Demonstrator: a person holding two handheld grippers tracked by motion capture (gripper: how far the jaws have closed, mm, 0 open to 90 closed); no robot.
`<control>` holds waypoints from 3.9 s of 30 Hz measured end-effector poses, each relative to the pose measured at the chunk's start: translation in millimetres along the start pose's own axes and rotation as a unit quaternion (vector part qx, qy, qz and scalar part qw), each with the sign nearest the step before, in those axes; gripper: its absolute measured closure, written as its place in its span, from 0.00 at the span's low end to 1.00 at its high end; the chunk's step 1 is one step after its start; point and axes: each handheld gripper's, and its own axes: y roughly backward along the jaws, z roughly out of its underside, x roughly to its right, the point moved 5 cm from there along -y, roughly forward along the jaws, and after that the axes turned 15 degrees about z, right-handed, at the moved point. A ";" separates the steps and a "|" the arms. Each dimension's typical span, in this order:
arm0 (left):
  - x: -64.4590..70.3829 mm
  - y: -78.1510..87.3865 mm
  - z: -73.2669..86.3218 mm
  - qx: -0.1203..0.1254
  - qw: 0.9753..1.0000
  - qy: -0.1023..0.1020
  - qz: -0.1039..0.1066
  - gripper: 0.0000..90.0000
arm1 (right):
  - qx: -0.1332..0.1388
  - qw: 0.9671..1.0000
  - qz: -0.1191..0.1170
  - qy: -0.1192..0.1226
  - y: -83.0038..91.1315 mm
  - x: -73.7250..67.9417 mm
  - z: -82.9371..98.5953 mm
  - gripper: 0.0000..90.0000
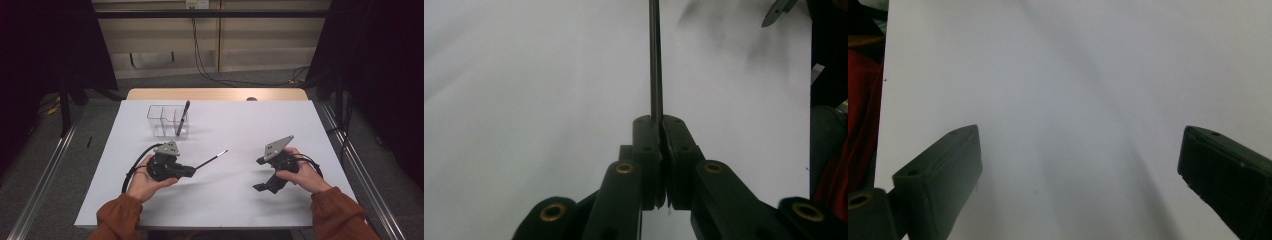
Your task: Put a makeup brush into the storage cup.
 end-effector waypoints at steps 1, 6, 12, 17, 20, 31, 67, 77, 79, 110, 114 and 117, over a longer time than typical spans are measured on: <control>0.1 -0.4 0.0 0.003 1.000 -0.001 -0.001 0.95 | 0.001 1.000 0.001 -0.002 -0.3 -0.2 0.3 0.04; 0.8 0.2 -0.8 0.021 1.000 -0.011 -0.001 0.95 | 0.020 1.000 0.002 -0.022 -1.9 -2.7 1.6 0.04; -0.5 -0.6 1.1 0.034 0.999 -0.020 -0.014 0.95 | 0.040 0.999 0.002 -0.034 0.0 -7.2 0.1 0.05; 0.9 -0.2 -2.1 0.064 0.998 -0.027 -0.012 0.95 | 0.070 0.997 0.017 -0.043 2.2 -10.3 -2.3 0.05; 2.8 -2.2 -3.8 0.073 0.997 -0.035 -0.012 0.95 | 0.070 0.996 0.017 -0.047 -0.6 -11.3 0.9 0.05; 7.3 -7.8 -7.8 0.106 0.993 -0.050 -0.011 0.95 | 0.147 0.984 0.023 -0.094 3.0 -12.2 -5.5 0.04; 22.1 -21.9 -18.3 0.161 0.983 -0.084 0.013 0.95 | 0.302 0.947 0.023 -0.107 8.7 -21.4 -71.0 0.10; 21.9 -25.0 -16.6 0.154 0.984 -0.086 0.015 0.95 | 0.297 0.948 0.007 -0.113 2.8 -19.3 -72.9 0.40; 21.7 -25.0 -16.8 0.153 0.984 -0.086 0.015 0.95 | 0.298 0.948 0.004 -0.116 2.7 -18.2 -72.7 0.45; 20.8 -35.8 -11.2 0.118 0.988 -0.100 0.016 0.95 | 0.309 0.935 -0.069 -0.162 -2.8 -19.7 -74.4 0.91; 20.6 -36.6 -10.8 0.116 0.988 -0.102 0.013 0.94 | 0.311 0.932 -0.080 -0.167 -2.6 -20.7 -75.1 0.93; 20.6 -35.2 -11.1 0.118 0.988 -0.102 0.011 0.93 | 0.315 0.929 -0.092 -0.171 -2.2 -21.4 -75.5 0.95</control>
